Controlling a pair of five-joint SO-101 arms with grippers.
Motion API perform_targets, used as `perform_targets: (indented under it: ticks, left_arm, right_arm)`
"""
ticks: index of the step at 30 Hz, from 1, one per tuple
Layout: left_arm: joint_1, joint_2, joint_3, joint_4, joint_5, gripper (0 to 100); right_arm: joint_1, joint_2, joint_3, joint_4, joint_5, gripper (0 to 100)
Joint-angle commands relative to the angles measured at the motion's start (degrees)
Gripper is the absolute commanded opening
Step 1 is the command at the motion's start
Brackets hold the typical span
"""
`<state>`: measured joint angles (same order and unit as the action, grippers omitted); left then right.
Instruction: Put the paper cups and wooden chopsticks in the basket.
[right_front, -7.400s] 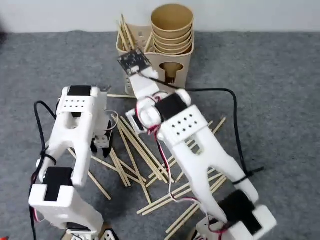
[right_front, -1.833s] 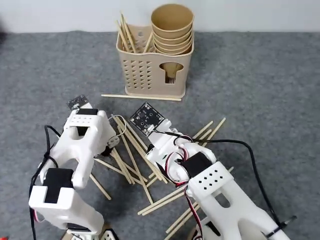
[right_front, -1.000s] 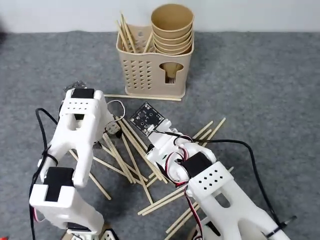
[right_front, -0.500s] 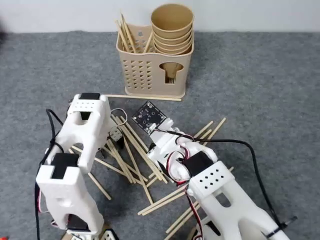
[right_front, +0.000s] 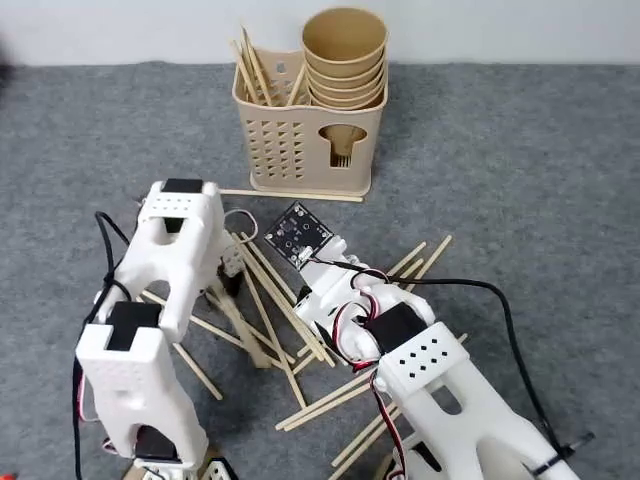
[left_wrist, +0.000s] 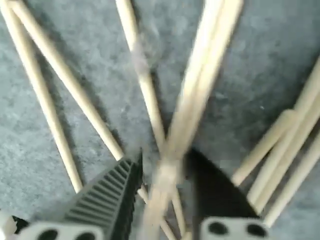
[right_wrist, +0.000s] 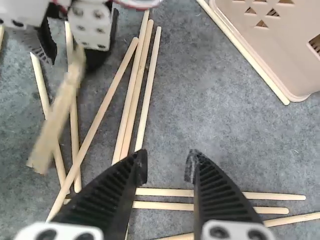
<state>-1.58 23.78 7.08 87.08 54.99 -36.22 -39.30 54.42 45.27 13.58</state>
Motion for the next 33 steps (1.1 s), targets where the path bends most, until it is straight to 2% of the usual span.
perform_targets:
  ticks: [1, 27, 33]
  left_arm:
    - [-0.3, -0.6, -2.7, 1.1, 0.6, 2]
    - [-0.4, -0.9, -4.4, -0.4, 0.7, 1]
    - [-0.4, -0.9, -13.7, 7.3, 0.7, 1]
  right_arm:
    - [0.7, -2.0, -0.8, -1.3, 0.5, 14.4]
    - [1.2, -1.9, -0.6, -1.3, 0.4, 14.4]
    - [1.2, -1.9, -0.5, -1.3, 0.3, 14.4]
